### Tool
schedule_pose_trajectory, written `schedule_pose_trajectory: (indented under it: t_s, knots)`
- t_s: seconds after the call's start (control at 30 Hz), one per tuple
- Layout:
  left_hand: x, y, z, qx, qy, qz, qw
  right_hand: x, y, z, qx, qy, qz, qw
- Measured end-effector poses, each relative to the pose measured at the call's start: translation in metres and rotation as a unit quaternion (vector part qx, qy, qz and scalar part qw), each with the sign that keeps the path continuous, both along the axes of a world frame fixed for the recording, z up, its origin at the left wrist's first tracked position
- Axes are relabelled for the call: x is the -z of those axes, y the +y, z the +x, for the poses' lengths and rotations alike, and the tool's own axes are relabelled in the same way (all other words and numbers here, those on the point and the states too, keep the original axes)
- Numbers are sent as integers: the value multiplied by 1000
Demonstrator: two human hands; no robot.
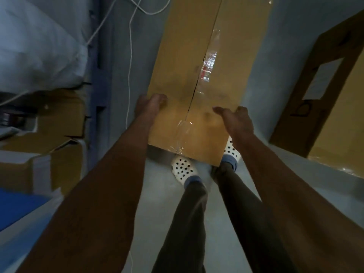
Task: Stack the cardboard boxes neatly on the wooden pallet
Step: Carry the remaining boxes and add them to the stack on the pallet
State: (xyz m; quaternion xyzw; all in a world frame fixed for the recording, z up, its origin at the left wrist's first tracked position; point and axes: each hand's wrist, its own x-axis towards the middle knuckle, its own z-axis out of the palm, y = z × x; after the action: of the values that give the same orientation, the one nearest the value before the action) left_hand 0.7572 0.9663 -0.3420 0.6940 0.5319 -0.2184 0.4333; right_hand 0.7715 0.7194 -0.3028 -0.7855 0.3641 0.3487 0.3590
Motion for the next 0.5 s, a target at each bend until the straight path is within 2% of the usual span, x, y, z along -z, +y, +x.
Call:
schedule_pose_trajectory:
  t_s: [0.1,0.27,0.37,0.5]
  knots:
    - [-103,-21,19,20,-10,73,997,-60,1,5,0,-32,-29,999]
    - [-260,-59,34,172,33,202,964,-192,-9,-28,3,-16,-37,999]
    - [-333,-80,26,307,60,254,915,-270,-21,-83,49,18,9,999]
    - [-435,-134,10,461,77,278,839,-365,-31,-176,168,84,76,979]
